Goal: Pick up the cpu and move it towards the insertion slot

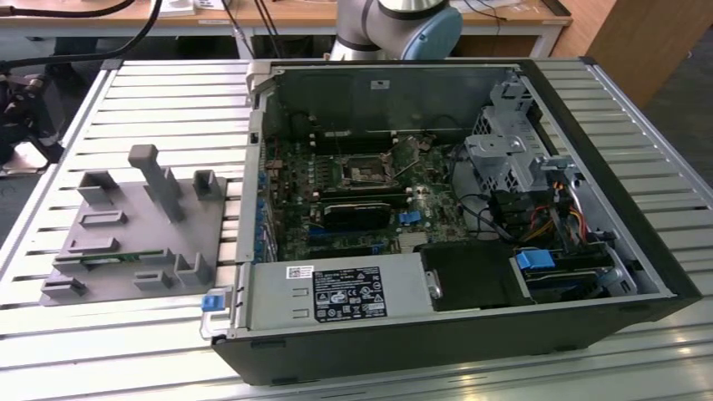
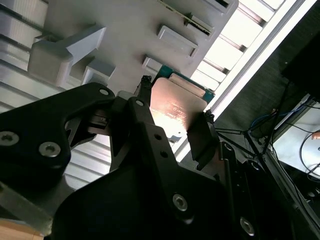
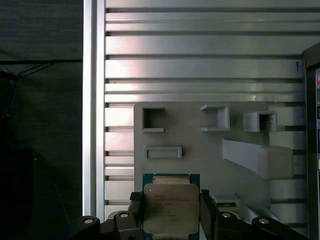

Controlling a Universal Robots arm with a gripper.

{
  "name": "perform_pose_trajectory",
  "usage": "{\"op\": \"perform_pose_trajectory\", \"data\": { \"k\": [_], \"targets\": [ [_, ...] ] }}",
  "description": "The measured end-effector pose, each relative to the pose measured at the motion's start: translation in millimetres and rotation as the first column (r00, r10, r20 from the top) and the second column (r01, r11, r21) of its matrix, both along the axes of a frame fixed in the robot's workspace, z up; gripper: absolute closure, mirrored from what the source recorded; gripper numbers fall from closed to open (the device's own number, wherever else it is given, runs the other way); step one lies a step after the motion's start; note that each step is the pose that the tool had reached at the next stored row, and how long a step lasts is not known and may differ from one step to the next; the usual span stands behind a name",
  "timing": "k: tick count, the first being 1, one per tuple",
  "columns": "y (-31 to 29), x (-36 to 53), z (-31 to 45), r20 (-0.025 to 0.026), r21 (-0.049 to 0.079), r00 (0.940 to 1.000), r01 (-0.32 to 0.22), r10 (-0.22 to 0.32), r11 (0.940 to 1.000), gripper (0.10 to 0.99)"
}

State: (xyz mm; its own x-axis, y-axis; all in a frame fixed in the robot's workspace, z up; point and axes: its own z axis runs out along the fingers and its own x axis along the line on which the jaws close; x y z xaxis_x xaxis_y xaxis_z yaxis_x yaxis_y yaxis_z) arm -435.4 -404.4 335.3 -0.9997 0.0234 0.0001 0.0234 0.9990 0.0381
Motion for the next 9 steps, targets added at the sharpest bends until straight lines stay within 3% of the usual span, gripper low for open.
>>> {"op": "perform_pose_trajectory", "data": {
  "k": [9],
  "targets": [
    [0.0,0.0,5.4,0.0,0.0,1.0,0.0,0.0,1.0,0.549]
  ]
}}
